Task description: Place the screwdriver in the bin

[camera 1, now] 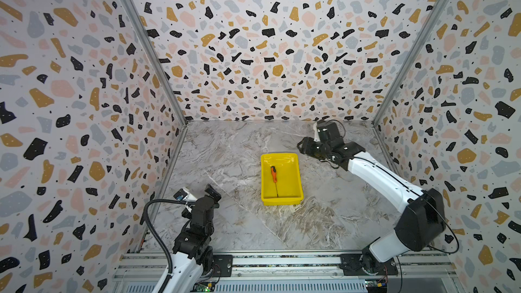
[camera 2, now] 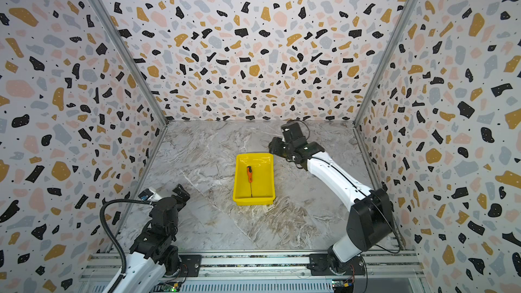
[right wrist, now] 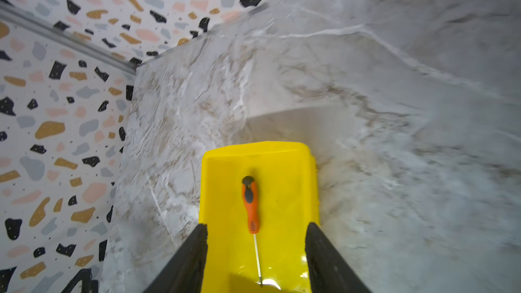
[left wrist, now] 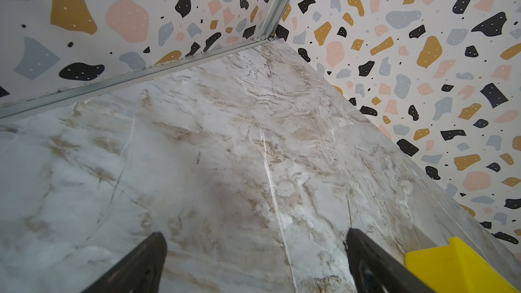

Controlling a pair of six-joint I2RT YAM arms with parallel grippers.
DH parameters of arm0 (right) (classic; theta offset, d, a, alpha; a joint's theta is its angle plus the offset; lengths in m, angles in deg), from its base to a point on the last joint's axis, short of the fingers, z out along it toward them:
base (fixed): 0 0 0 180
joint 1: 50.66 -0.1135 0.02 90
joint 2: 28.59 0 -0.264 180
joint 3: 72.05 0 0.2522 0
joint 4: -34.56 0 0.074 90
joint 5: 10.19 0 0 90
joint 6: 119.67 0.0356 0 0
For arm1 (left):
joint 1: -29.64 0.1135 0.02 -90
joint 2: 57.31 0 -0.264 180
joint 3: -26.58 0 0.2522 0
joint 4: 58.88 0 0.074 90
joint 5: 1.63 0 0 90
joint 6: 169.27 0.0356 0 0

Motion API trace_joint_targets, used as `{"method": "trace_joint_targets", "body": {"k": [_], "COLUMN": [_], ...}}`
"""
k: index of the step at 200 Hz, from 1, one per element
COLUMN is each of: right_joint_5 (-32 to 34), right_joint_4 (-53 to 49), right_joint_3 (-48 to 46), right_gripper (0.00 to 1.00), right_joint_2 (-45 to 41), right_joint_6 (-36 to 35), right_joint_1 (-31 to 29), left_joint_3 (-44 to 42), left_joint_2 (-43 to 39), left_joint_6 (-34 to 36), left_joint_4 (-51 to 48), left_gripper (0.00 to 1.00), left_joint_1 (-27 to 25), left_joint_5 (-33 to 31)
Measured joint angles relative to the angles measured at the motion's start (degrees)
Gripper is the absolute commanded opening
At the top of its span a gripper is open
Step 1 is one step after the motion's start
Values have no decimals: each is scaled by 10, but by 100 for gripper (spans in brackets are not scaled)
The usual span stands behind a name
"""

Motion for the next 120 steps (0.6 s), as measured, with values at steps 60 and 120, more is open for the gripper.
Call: {"method": "trace_joint_targets", "body": {"k": [60,120], "right_joint_5": [-8,129], "right_joint_4": [69,231], "right_joint_3": [-181,-386], "right_gripper": [99,99], "right_joint_2": [-148,-228], "right_joint_6": [-32,-134], "right_joint_1": [188,222], "left_joint_3": [0,0], "left_joint_2": [0,3], "left_joint_6": [0,0], "left_joint_4": [0,0], "left_gripper": [100,100], "left_joint_1": [0,0], "left_joint_5": [0,0]}}
